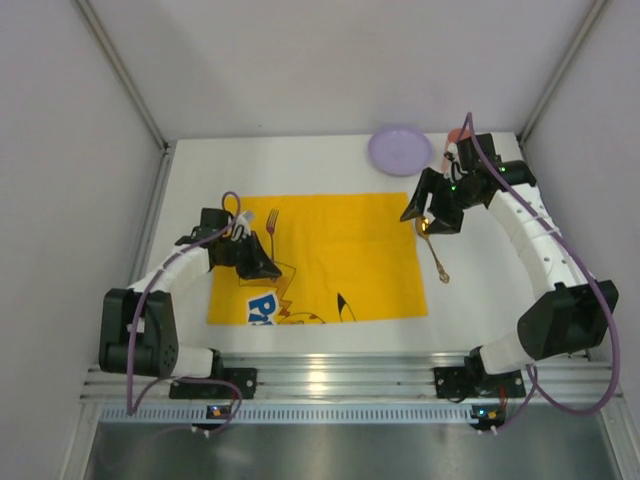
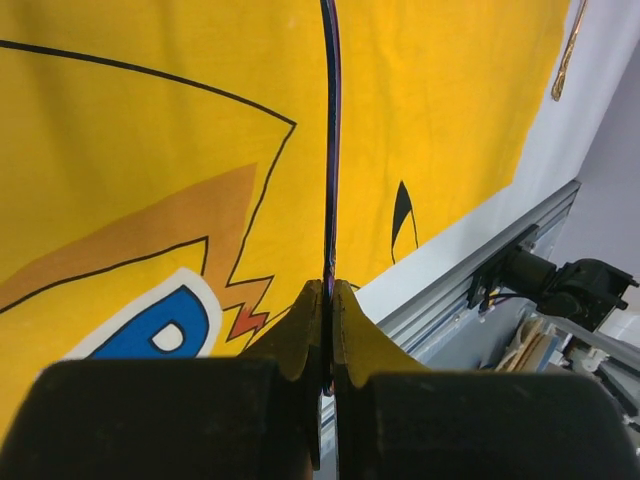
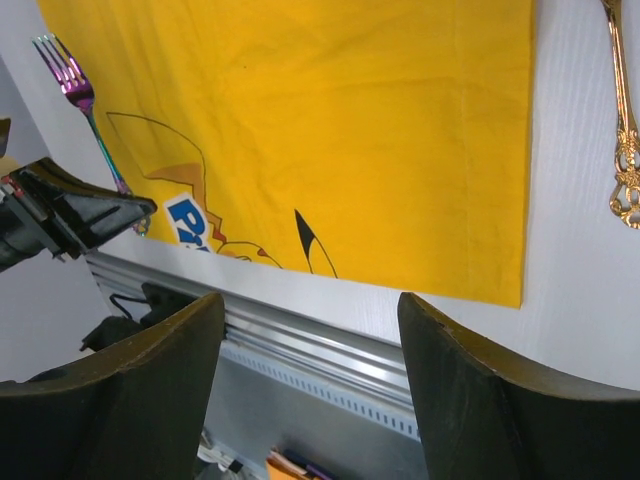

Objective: Set the dinner table for one person

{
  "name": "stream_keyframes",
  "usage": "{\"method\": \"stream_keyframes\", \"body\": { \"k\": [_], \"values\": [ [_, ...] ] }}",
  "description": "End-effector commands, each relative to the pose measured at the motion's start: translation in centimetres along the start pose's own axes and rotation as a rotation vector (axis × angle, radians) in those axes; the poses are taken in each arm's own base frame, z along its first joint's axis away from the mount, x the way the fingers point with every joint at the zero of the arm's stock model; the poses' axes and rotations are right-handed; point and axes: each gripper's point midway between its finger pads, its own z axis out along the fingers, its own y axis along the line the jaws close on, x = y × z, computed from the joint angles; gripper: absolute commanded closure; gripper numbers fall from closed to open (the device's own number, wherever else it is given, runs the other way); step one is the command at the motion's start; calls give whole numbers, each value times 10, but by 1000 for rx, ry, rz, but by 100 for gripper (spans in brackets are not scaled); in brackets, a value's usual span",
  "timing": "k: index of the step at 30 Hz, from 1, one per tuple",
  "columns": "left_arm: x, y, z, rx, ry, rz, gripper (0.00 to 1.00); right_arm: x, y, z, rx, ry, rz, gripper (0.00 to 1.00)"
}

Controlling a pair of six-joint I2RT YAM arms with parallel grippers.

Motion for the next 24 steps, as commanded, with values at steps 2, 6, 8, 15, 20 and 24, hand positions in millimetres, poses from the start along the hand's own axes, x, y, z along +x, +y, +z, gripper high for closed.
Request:
{"method": "stream_keyframes", "body": {
  "k": [2,6,8,15,20,24],
  "values": [
    [-12,2,-5,65,35,-23,100,-7,6,-3,-29,-18,-18,30],
    [-18,16,-1,29,81,-61,100,-4,4,-2,-28,-13,-17,30],
    [-23,20,-4,52,85,-113,100,-2,3,-1,-25,-10,-20,30],
    [-21,32,-6,12,115,-181,95,-1,0,3,-13,3,-16,30],
    [-16,44,-17,-112,124,-184,61,-1,-3,7,-5,10,-12,30],
    [-19,57,-26,-217,107,-181,2,-1,-4,10,-1,19,-12,30]
  ]
}}
